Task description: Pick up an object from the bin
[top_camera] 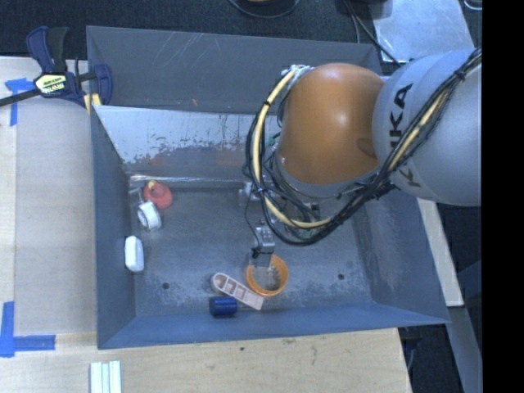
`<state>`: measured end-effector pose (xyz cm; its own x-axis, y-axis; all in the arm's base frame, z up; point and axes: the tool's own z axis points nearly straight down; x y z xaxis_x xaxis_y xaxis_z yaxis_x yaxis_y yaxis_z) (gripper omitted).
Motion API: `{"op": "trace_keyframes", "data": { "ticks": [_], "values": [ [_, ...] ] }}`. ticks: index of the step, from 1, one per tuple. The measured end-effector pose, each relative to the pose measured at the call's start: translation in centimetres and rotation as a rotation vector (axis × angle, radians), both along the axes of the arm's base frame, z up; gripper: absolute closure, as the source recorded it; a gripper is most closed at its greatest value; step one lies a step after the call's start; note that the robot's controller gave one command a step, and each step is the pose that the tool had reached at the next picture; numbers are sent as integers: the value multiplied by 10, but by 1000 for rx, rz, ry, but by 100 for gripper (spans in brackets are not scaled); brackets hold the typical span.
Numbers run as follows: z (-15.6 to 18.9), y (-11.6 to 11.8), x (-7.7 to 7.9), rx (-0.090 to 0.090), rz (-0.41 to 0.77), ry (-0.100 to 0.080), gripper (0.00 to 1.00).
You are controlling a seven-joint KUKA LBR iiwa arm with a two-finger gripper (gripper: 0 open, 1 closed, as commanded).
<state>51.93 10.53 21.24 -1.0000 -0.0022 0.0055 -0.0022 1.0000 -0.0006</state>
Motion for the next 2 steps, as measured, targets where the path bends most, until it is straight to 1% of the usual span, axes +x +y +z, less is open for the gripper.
{"op": "trace_keyframes", "data": {
  "ticks": [1,2],
  "values": [
    [5,0,2,2,-3,-9,0],
    [-144,-65,-6,1,29,4,0]
  ]
}}
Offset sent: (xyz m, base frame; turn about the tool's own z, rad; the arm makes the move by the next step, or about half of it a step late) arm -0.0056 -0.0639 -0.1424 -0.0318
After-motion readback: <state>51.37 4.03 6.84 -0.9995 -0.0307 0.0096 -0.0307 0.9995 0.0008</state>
